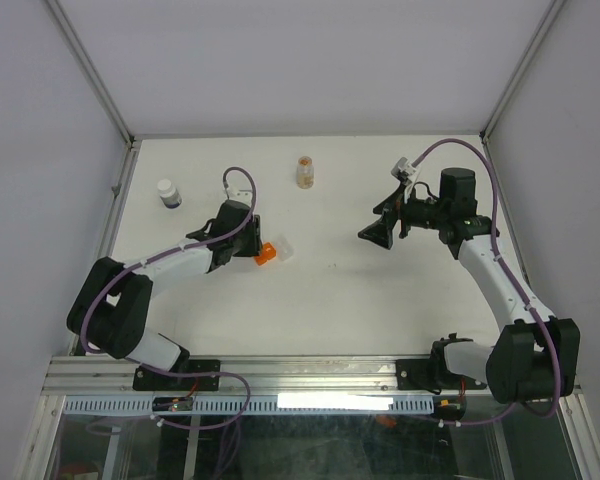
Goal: Sort the pills into containers
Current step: Open the pill container at the center of the board.
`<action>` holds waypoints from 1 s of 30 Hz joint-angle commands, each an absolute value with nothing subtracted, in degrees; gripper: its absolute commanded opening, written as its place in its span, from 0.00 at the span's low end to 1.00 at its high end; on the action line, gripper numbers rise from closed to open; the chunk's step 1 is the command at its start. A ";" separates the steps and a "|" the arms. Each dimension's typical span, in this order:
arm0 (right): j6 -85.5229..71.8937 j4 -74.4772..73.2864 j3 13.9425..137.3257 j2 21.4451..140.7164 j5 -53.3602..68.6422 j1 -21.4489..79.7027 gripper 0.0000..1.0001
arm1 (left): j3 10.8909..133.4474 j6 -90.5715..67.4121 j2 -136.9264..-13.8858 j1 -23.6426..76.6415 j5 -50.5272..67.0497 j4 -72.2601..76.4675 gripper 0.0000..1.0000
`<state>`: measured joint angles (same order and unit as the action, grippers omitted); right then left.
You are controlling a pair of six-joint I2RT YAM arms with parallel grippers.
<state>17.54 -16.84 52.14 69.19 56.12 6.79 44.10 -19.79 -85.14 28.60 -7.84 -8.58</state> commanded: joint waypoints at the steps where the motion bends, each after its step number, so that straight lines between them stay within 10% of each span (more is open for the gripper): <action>1: 18.35 -15.91 53.21 69.19 56.20 7.03 1.00 | 43.78 -19.06 -86.00 27.28 -6.07 -5.83 0.36; 30: 20.21 -16.32 52.01 71.88 58.79 8.75 1.00 | 37.99 -32.71 -88.85 36.53 26.87 19.07 0.44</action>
